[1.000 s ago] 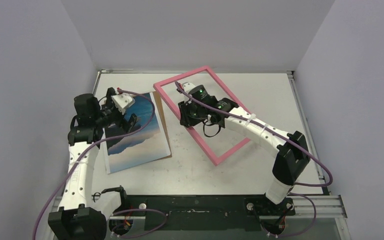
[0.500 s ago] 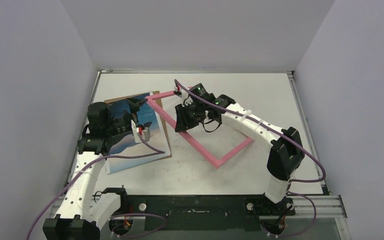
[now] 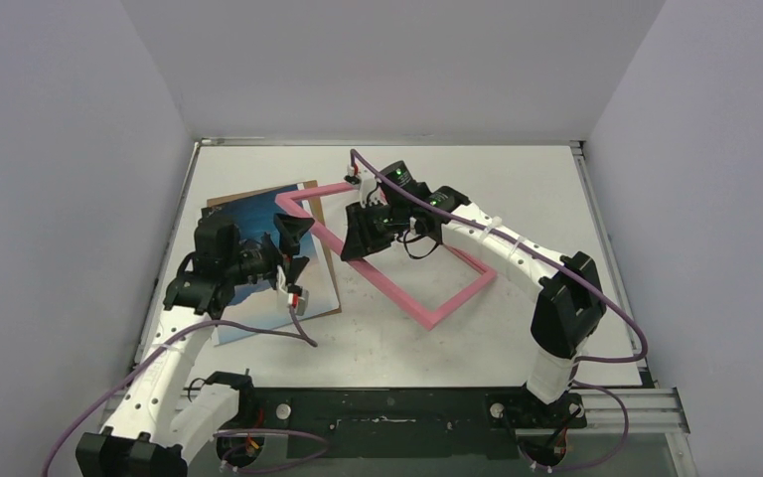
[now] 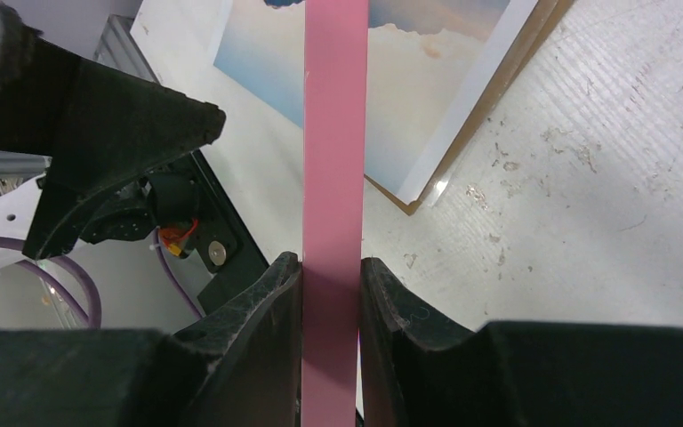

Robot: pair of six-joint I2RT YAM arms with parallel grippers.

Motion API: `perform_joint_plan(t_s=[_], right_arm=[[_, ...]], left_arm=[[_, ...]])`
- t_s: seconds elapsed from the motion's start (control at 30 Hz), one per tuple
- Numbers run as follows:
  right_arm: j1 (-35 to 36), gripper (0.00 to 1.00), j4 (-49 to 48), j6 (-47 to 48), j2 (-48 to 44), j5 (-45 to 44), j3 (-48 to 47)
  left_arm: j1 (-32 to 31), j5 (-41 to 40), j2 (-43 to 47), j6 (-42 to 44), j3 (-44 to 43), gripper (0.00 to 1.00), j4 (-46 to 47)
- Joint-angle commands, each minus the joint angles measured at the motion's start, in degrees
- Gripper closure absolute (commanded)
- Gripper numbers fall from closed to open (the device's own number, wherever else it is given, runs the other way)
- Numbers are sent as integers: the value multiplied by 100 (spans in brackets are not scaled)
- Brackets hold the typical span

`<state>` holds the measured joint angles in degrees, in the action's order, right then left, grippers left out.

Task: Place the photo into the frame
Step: Turn over the photo frame at the center of the board.

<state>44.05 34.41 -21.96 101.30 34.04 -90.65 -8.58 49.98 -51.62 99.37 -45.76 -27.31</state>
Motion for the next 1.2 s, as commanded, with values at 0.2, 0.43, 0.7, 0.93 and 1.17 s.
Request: perform_joint_plan(t_s=[0.2, 0.43, 0.7, 0.93, 1.17], right_arm=[[7, 93, -715, -319, -487, 492, -389], [7, 93, -819, -535, -497, 705, -603], [-100, 82, -494, -510, -488, 668, -983], [-546, 36, 462, 22, -611, -66, -1523], [-275, 9, 2095, 1376, -607, -1698, -2787]], left_arm=[[-597, -858, -194, 164, -68, 30, 349], [-742, -1161, -312, -182, 234, 40, 1415], [-839, -1246, -410, -783, 647, 69, 3117], [-869, -999, -515, -924, 545, 77, 3415], [-885, -816, -616, -1254, 99, 81, 2929]])
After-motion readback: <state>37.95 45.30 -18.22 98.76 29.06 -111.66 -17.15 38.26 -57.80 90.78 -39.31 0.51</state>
